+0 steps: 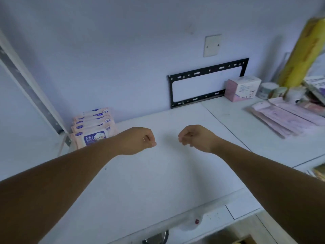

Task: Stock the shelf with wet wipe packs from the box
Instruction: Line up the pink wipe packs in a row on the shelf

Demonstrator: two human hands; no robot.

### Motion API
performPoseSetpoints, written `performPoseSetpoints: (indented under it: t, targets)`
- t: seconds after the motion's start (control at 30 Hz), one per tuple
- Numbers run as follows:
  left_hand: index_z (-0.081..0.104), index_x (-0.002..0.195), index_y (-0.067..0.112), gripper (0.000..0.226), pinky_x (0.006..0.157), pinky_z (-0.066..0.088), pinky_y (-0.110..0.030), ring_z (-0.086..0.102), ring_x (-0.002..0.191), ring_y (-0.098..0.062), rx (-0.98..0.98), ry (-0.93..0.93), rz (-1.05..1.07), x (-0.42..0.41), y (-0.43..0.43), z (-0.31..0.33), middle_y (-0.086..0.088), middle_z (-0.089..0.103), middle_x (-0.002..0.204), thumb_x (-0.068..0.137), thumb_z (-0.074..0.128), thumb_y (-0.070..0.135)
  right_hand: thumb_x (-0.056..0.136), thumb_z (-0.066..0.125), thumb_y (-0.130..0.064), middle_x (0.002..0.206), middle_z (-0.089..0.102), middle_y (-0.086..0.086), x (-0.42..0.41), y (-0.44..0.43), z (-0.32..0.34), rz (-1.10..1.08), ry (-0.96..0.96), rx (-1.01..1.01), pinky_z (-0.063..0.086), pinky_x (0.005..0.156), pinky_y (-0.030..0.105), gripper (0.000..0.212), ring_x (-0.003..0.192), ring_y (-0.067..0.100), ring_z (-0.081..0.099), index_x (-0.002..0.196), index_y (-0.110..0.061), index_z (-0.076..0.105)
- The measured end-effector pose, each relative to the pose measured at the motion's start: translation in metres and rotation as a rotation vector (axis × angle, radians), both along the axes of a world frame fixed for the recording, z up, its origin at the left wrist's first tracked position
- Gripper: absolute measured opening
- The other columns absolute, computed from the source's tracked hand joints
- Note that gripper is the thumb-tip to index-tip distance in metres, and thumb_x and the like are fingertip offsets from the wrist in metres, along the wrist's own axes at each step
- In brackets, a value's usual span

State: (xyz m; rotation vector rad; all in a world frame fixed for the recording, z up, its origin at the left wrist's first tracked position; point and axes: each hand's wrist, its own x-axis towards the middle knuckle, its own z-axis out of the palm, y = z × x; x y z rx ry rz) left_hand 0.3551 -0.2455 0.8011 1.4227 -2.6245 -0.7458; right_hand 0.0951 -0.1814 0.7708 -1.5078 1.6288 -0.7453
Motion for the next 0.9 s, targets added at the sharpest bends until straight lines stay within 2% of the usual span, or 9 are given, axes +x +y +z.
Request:
performPoseSetpoints:
  t: [0.13, 0.27, 0.37, 0.5, 0.6, 0.7, 0.77, 0.83, 0.9]
  targets:
    - [0.068, 0.095, 0.033, 0.014, 0.071, 0.044, -0.022, 0.061, 0.088, -0.004, -0.008, -0.023, -0.105, -0.060, 0.034, 0.006, 0.017, 0.066, 0.097, 0.095, 0.060, 0.045, 0.090, 0.067, -0.024, 0.094, 0.078, 0.001, -0.054, 0.057, -0.002, -0.073, 0.016, 0.014, 0.052, 0.075, 0.031, 0.010, 0.084, 0.018, 0.075, 0.096, -0.016, 0.071]
    - [0.069, 0.096, 0.030, 0.014, 0.080, 0.057, -0.033, 0.069, 0.087, -0.009, 0.114, 0.023, -0.210, -0.134, 0.074, -0.008, 0.012, 0.073, 0.093, 0.094, 0.063, 0.043, 0.092, 0.066, -0.026, 0.088, 0.078, 0.004, -0.114, 0.126, -0.023, -0.164, 0.022, 0.061, 0.050, 0.065, 0.025, 0.015, 0.078, 0.023, 0.075, 0.099, -0.013, 0.070]
    - [0.068, 0.094, 0.030, 0.015, 0.077, 0.058, -0.034, 0.071, 0.079, -0.009, 0.152, 0.031, -0.258, -0.195, 0.109, -0.019, 0.012, 0.075, 0.087, 0.093, 0.064, 0.045, 0.094, 0.064, -0.022, 0.087, 0.078, 0.009, -0.164, 0.185, -0.041, -0.269, 0.001, 0.087, 0.049, 0.059, 0.024, 0.015, 0.075, 0.025, 0.074, 0.100, -0.009, 0.069]
    - [0.068, 0.091, 0.031, 0.012, 0.069, 0.052, -0.027, 0.068, 0.071, -0.002, 0.171, 0.086, -0.307, -0.277, 0.173, -0.039, 0.012, 0.075, 0.083, 0.093, 0.064, 0.042, 0.095, 0.065, -0.022, 0.088, 0.077, 0.010, -0.236, 0.275, -0.071, -0.382, -0.011, 0.131, 0.054, 0.064, 0.027, 0.013, 0.076, 0.024, 0.074, 0.099, -0.011, 0.069]
    - [0.069, 0.090, 0.029, 0.013, 0.073, 0.055, -0.031, 0.067, 0.071, 0.001, 0.200, 0.067, -0.348, -0.322, 0.216, -0.066, 0.012, 0.075, 0.082, 0.093, 0.064, 0.041, 0.095, 0.065, -0.021, 0.087, 0.077, 0.009, -0.278, 0.339, -0.106, -0.412, -0.006, 0.229, 0.049, 0.061, 0.023, 0.013, 0.074, 0.020, 0.073, 0.097, -0.010, 0.069]
    - [0.069, 0.091, 0.028, 0.015, 0.083, 0.059, -0.041, 0.071, 0.084, -0.010, 0.299, 0.036, -0.348, -0.347, 0.254, -0.107, 0.009, 0.075, 0.084, 0.093, 0.065, 0.043, 0.091, 0.068, -0.024, 0.084, 0.078, 0.007, -0.302, 0.392, -0.146, -0.430, 0.034, 0.324, 0.049, 0.062, 0.024, 0.012, 0.073, 0.017, 0.073, 0.092, -0.012, 0.072]
    - [0.070, 0.093, 0.026, 0.019, 0.074, 0.058, -0.035, 0.070, 0.084, -0.013, 0.333, -0.037, -0.376, -0.355, 0.278, -0.138, 0.006, 0.074, 0.085, 0.092, 0.066, 0.044, 0.089, 0.070, -0.024, 0.084, 0.078, 0.007, -0.308, 0.418, -0.173, -0.414, 0.049, 0.400, 0.054, 0.067, 0.031, 0.011, 0.074, 0.017, 0.071, 0.090, -0.014, 0.073]
    - [0.070, 0.091, 0.023, 0.024, 0.065, 0.048, -0.027, 0.065, 0.076, -0.013, 0.351, -0.149, -0.426, -0.360, 0.295, -0.168, 0.008, 0.069, 0.081, 0.091, 0.065, 0.047, 0.087, 0.071, -0.027, 0.086, 0.077, 0.003, -0.311, 0.440, -0.200, -0.391, 0.080, 0.476, 0.057, 0.078, 0.034, 0.010, 0.080, 0.018, 0.071, 0.090, -0.017, 0.073]
    - [0.065, 0.082, 0.022, 0.035, 0.069, 0.044, -0.029, 0.059, 0.075, -0.015, 0.372, -0.252, -0.484, -0.363, 0.304, -0.197, 0.007, 0.064, 0.076, 0.089, 0.059, 0.056, 0.088, 0.071, -0.032, 0.095, 0.073, -0.003, -0.314, 0.458, -0.223, -0.356, 0.147, 0.552, 0.054, 0.083, 0.031, 0.014, 0.088, 0.018, 0.067, 0.096, -0.020, 0.074]
